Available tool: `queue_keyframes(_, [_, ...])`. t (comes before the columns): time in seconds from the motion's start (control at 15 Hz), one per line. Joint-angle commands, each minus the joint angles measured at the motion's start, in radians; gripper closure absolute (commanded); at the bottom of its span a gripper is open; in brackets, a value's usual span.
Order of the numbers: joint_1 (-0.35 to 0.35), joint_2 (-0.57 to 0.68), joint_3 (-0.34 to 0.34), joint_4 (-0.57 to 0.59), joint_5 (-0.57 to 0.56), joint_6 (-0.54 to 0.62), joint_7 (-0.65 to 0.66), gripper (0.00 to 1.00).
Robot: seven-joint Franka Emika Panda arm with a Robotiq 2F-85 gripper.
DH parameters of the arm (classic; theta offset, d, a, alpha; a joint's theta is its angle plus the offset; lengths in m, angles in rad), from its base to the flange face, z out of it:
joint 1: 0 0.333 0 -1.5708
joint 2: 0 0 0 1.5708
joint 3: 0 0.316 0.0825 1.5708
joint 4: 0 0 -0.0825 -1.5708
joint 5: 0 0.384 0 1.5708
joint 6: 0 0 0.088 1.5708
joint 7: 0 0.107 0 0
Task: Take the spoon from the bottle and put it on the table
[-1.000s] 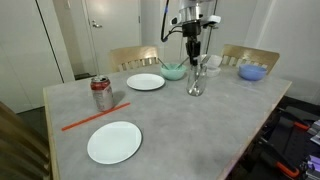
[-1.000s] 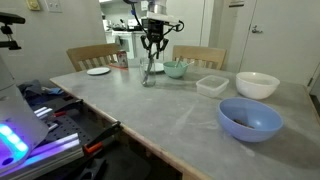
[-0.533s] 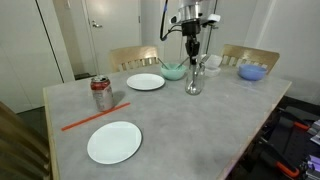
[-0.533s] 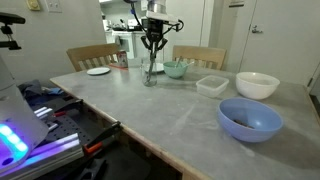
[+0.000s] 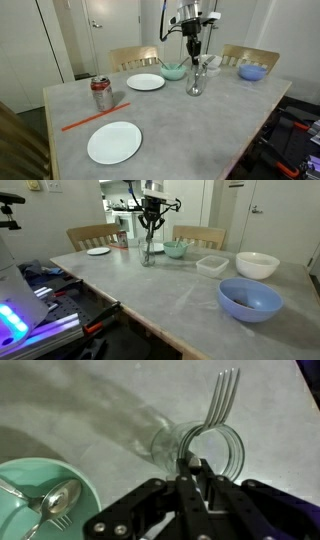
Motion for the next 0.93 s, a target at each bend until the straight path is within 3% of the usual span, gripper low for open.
queue_keyframes(0.0, [0.006,-0.019,0.006,0.013,-0.022,-0.056,0.023,0.96])
queue_keyframes(0.87, [0.037,-0.095,0.015,0.06,-0.043,-0.167,0.037,0.96])
